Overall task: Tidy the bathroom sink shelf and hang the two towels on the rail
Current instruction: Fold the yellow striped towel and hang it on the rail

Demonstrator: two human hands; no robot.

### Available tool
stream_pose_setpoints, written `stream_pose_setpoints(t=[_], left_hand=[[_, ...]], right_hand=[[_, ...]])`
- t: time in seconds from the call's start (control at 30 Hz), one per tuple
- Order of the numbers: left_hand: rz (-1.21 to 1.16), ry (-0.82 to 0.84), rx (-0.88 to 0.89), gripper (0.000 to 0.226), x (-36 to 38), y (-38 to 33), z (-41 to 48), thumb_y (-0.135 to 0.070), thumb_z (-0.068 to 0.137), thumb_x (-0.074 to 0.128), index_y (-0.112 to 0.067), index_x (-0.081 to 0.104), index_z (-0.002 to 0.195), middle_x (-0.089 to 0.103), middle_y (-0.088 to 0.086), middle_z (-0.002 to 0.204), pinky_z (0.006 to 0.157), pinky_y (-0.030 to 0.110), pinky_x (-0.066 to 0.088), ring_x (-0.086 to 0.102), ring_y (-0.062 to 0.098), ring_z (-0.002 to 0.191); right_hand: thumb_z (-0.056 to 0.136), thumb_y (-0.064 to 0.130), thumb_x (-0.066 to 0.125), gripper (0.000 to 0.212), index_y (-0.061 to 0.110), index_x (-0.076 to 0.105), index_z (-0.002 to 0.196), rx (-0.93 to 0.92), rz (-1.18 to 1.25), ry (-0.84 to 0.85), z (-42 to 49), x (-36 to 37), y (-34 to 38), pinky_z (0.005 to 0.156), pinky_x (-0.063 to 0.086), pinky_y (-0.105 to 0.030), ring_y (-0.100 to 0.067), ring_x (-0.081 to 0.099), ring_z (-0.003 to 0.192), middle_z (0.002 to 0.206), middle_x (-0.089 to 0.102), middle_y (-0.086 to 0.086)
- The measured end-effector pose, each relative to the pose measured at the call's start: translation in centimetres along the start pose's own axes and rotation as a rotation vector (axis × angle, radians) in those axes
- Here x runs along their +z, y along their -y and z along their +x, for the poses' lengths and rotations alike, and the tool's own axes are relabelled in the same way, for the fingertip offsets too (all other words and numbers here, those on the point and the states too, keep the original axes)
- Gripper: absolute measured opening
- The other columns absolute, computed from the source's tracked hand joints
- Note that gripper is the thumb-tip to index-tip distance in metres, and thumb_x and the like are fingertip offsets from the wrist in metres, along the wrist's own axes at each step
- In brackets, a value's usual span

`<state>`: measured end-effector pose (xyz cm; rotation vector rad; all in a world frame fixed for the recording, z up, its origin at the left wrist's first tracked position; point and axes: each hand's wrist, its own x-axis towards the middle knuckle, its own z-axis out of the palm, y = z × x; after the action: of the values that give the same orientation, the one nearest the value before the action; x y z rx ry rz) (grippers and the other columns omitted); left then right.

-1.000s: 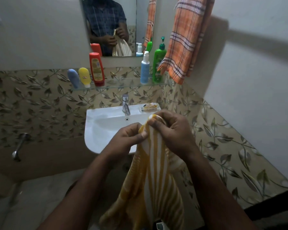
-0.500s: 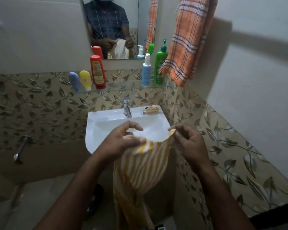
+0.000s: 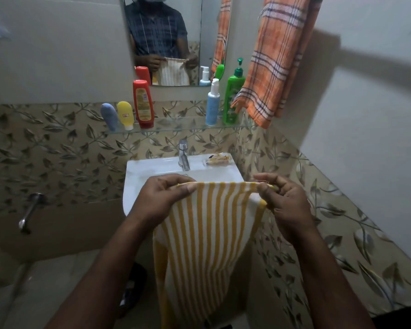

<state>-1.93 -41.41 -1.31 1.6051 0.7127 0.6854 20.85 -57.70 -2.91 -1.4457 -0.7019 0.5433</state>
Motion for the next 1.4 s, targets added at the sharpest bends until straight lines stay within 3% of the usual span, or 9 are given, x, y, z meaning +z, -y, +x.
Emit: stream_pose_setpoints(t=[0.13,0.23,0.43,0.57,0.7,0.87,1.07,1.17,1.4], left_hand=[[0.004,0.039,-0.025,0.008,0.3,0.4,0.2,-0.027,0.093,0.078,-0.029,0.085,0.091,0.081,-0.004,0.101,0.088,0.036,0.055,0.076,0.015,0.097],[0.004,0.024,-0.014,0.008,1.4,0.4,0.1,-0.027,0.093,0.078,-0.027,0.085,0.089,0.081,-0.004,0.098,0.083,0.032,0.055,0.076,0.013,0.093],[0.032,0.016,0.094,0.006,2.3,0.5,0.4,-0.03,0.09,0.081,-0.025,0.085,0.091,0.081,-0.002,0.096,0.087,0.04,0.059,0.076,0.016,0.095],[0.006,0.003,0.098,0.021,2.0,0.7,0.5,-0.046,0.082,0.083,-0.025,0.081,0.083,0.079,0.0,0.089,0.082,0.043,0.059,0.074,0.019,0.088],[-0.099,0.182,-0.041,0.024,2.0,1.1,-0.3,-0.043,0.086,0.083,-0.02,0.076,0.083,0.075,0.001,0.083,0.07,0.027,0.054,0.071,0.015,0.078],[-0.21,0.023,-0.052,0.013,1.9,2.2,-0.9,-0.028,0.091,0.079,-0.024,0.078,0.079,0.072,-0.003,0.084,0.073,0.03,0.05,0.067,0.014,0.082],[-0.117,0.003,0.098,0.005,3.1,1.6,-0.5,-0.032,0.091,0.078,-0.029,0.079,0.088,0.075,0.0,0.091,0.076,0.035,0.055,0.071,0.02,0.09],[-0.12,0.067,0.085,0.008,3.3,1.3,-0.2,-0.032,0.093,0.077,-0.025,0.079,0.09,0.076,0.006,0.093,0.077,0.036,0.056,0.071,0.023,0.091],[-0.177,0.095,-0.038,0.015,4.1,1.6,-0.7,-0.027,0.098,0.068,-0.015,0.075,0.091,0.07,-0.002,0.082,0.064,0.021,0.05,0.066,0.008,0.074]], right_hand=[[0.104,0.014,0.061,0.012,0.016,0.073,0.103,0.085,0.148,-0.137,0.1,1.8,0.0,0.079,0.063,-0.047,-0.024,0.069,0.086,0.087,0.074,-0.004],[0.11,0.022,0.051,0.026,0.03,0.075,0.102,-0.011,-0.041,-0.179,0.0,3.9,-0.7,0.073,0.055,-0.042,-0.019,0.063,0.081,0.088,0.068,0.003],[0.086,0.064,0.071,0.042,0.031,0.075,0.111,-0.208,-0.464,0.375,-1.8,6.9,-0.1,0.079,0.057,-0.031,-0.006,0.069,0.093,0.102,0.075,0.012],[0.093,0.047,0.066,0.034,0.016,0.065,0.079,-0.397,-0.491,0.229,-1.5,7.0,-0.2,0.064,0.046,-0.036,-0.011,0.057,0.07,0.074,0.059,0.006],[0.101,0.032,0.059,0.03,0.009,0.071,0.088,-0.38,-0.259,0.139,-0.5,5.3,0.7,0.073,0.051,-0.037,-0.017,0.063,0.081,0.087,0.066,-0.002],[0.106,0.021,0.06,0.019,0.022,0.079,0.107,-0.226,-0.092,-0.008,0.0,3.8,1.3,0.093,0.056,-0.038,-0.014,0.071,0.107,0.109,0.078,0.009],[0.083,0.064,0.073,0.036,0.029,0.078,0.087,-0.238,-0.398,0.212,-1.7,6.4,0.2,0.066,0.052,-0.022,-0.004,0.069,0.078,0.083,0.075,0.013],[0.092,0.05,0.073,0.028,0.032,0.066,0.072,-0.361,-0.4,0.243,-1.7,6.7,-0.1,0.059,0.044,-0.027,-0.006,0.057,0.065,0.068,0.06,0.014],[0.099,0.035,0.067,0.024,0.016,0.076,0.089,-0.379,-0.29,0.059,-0.4,5.5,0.4,0.073,0.055,-0.032,-0.015,0.068,0.083,0.087,0.07,0.003]])
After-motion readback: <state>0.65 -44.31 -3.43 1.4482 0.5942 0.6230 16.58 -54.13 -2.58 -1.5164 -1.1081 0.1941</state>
